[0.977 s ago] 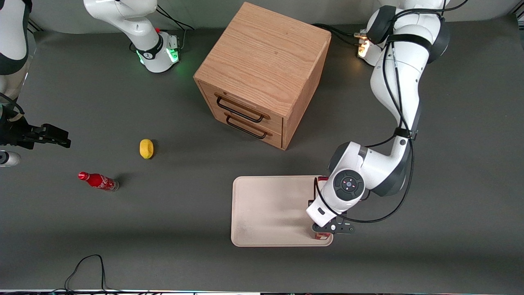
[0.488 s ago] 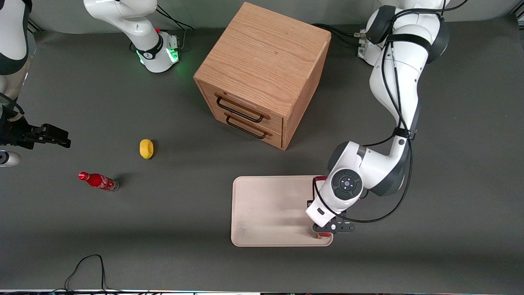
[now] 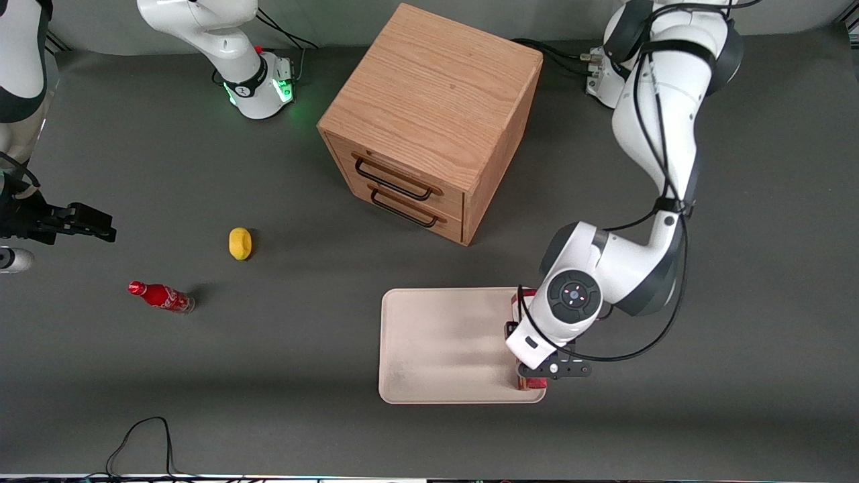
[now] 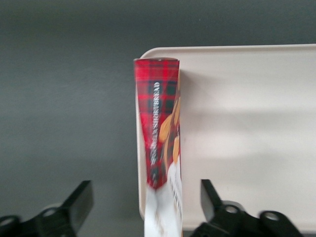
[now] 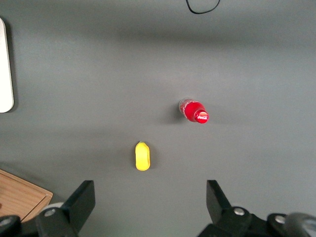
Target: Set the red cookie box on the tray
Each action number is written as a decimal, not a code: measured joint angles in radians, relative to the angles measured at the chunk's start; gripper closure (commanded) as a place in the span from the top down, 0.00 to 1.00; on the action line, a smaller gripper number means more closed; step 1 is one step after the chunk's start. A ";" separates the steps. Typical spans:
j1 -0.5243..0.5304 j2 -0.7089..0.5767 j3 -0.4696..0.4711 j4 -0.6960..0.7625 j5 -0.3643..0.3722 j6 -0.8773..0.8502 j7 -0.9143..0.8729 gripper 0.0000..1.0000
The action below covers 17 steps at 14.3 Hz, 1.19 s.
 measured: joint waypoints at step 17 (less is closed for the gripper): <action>0.089 -0.586 -0.001 -0.285 -0.058 -0.285 0.017 1.00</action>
